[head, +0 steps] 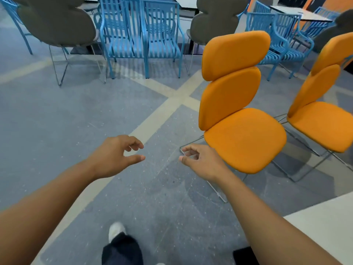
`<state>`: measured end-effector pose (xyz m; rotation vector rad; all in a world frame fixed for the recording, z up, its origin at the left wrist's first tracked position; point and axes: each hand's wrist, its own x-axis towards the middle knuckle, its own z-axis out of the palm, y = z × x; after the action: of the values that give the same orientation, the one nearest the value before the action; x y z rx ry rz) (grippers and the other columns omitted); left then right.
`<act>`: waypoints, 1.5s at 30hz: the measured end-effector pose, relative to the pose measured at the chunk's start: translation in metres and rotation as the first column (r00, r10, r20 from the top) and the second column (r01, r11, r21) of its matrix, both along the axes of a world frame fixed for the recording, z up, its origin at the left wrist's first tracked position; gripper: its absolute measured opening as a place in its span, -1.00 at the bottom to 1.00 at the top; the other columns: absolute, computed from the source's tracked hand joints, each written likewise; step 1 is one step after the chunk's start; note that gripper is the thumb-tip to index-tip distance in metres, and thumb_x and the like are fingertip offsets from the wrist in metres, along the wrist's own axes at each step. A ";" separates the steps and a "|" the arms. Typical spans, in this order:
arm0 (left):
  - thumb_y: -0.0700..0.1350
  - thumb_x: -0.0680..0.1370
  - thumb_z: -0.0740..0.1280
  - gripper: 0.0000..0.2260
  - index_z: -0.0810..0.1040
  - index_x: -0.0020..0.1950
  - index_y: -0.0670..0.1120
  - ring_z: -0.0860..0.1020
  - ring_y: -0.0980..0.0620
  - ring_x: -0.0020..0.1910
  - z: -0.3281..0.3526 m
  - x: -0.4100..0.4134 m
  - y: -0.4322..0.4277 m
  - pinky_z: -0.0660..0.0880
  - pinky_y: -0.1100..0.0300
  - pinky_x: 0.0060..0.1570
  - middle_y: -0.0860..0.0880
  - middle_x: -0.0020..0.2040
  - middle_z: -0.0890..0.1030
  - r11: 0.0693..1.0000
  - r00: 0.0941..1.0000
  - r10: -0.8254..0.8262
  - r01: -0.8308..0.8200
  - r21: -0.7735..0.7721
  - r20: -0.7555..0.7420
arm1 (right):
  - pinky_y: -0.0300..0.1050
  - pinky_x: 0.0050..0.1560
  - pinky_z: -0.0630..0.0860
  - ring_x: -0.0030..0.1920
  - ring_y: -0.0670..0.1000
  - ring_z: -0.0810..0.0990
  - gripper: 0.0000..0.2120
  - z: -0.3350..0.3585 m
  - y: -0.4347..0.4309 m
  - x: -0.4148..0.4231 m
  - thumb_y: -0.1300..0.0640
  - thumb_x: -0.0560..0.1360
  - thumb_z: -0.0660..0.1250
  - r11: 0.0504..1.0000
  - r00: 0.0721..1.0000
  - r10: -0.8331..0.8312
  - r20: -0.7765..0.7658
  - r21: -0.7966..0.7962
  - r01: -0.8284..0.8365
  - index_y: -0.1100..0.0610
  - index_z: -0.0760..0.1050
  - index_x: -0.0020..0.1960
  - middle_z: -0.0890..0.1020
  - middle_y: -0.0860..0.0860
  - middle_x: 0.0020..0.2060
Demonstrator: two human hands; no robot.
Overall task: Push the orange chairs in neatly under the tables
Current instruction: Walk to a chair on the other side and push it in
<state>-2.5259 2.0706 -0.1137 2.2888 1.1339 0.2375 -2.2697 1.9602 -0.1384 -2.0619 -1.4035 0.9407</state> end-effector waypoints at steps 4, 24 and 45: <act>0.12 0.46 0.43 -0.73 0.58 0.11 0.07 0.54 0.15 0.02 -0.009 0.006 0.086 0.47 0.19 0.04 0.12 0.03 0.59 0.999 0.999 -0.051 0.051 -0.017 -0.003 | 0.06 0.24 0.50 0.24 0.03 0.52 -0.60 -0.006 0.067 0.003 -0.12 0.58 0.37 0.998 0.998 -0.054 0.010 -0.016 0.054 -0.04 0.48 0.37 0.55 -0.04 0.30; 0.17 0.44 0.41 -0.67 0.53 0.17 0.13 0.52 0.22 0.00 -0.013 0.060 0.432 0.36 0.45 -0.10 0.15 0.05 0.57 0.946 0.946 -0.323 0.323 -0.016 0.033 | 0.10 0.32 0.47 0.40 0.05 0.43 -0.39 0.002 0.343 0.008 -0.18 0.52 0.41 0.924 0.924 -0.382 -0.001 0.021 0.382 -0.16 0.31 0.52 0.43 -0.06 0.45; 0.23 0.45 0.35 -0.41 0.33 0.45 0.18 0.35 0.08 0.41 -0.018 0.283 0.672 0.29 0.12 0.36 0.13 0.46 0.36 0.853 0.851 -0.522 0.519 -0.053 -0.060 | 0.18 0.48 0.28 0.54 0.05 0.23 -0.19 -0.015 0.585 0.178 -0.38 0.42 0.38 0.840 0.841 -0.540 0.038 0.079 0.536 -0.21 0.16 0.57 0.28 -0.08 0.56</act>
<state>-2.2434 2.7421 -0.1319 2.4878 0.4996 -0.0789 -2.0915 2.5455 -0.1538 -2.2650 -0.7778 0.5849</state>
